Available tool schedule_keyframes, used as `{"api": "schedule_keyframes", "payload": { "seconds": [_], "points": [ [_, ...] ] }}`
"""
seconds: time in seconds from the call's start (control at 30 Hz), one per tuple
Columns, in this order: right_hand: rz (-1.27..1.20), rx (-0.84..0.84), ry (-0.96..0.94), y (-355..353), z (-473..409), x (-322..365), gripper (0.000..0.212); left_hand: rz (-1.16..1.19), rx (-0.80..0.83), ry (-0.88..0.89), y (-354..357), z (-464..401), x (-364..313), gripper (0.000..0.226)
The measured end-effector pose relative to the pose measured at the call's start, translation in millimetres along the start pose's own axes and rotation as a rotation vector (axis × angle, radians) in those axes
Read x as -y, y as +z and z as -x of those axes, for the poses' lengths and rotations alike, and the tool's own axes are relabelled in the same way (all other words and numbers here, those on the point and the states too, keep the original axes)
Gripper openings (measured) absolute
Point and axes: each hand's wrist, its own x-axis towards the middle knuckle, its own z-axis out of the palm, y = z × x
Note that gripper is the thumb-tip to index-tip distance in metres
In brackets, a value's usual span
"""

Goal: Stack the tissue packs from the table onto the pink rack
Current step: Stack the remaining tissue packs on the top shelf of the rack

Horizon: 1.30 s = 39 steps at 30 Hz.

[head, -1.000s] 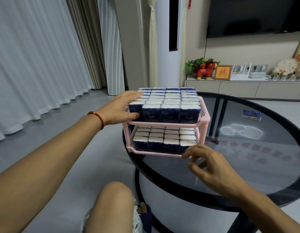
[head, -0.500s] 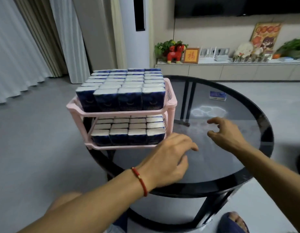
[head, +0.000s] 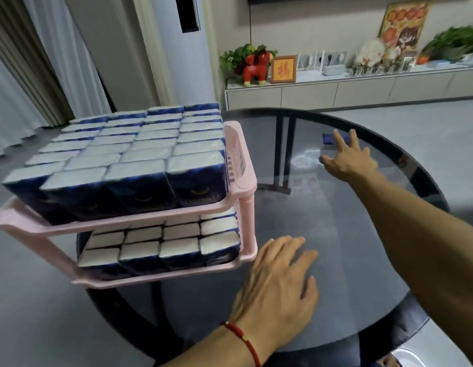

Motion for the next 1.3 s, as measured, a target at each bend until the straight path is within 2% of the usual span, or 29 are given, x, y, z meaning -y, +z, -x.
{"api": "schedule_keyframes", "payload": {
  "seconds": [0.13, 0.27, 0.37, 0.43, 0.5, 0.63, 0.73, 0.83, 0.97, 1.07, 1.2, 1.3],
  "points": [
    [0.081, 0.022, -0.040, -1, -18, -2, 0.067, -0.022, -0.009, 0.024, -2, -2, -3, 0.040],
    [-0.058, -0.003, -0.092, 5, -2, -7, 0.060, -0.001, -0.014, 0.040, -1, -1, -2, 0.039],
    [-0.132, -0.060, -0.198, 9, 34, -11, 0.046, 0.027, 0.010, 0.019, -2, -1, -2, 0.041],
    [-0.168, -0.111, -0.266, 6, 71, -12, 0.035, 0.072, 0.038, -0.018, -3, -1, 0, 0.045],
    [-0.188, -0.130, -0.348, 0, 112, -15, 0.034, 0.188, 0.043, -0.090, -8, -1, -2, 0.048],
    [-0.195, 0.020, -0.437, -21, 192, -21, 0.027, 0.466, -0.027, -0.305, -40, 6, -22, 0.032],
    [-0.234, 0.064, -0.514, -34, 242, -21, 0.040, 0.581, -0.077, -0.431, -59, 19, -30, 0.030],
    [-0.247, 0.014, -0.710, -43, 284, -1, 0.055, 0.719, -0.083, -0.525, -80, 35, -28, 0.040],
    [-0.312, -0.078, -0.984, -41, 328, 42, 0.060, 0.910, -0.097, -0.450, -118, 65, -27, 0.053],
    [-0.324, -0.109, -1.116, -39, 340, 71, 0.064, 0.807, -0.212, -0.372, -153, 90, -13, 0.061],
    [-0.436, -0.152, -1.123, -44, 338, 100, 0.052, 0.610, -0.408, -0.341, -208, 114, 22, 0.063],
    [-0.441, -0.202, -1.112, -41, 332, 115, 0.046, 0.557, -0.550, -0.348, -249, 121, 44, 0.055]
  ]
}}
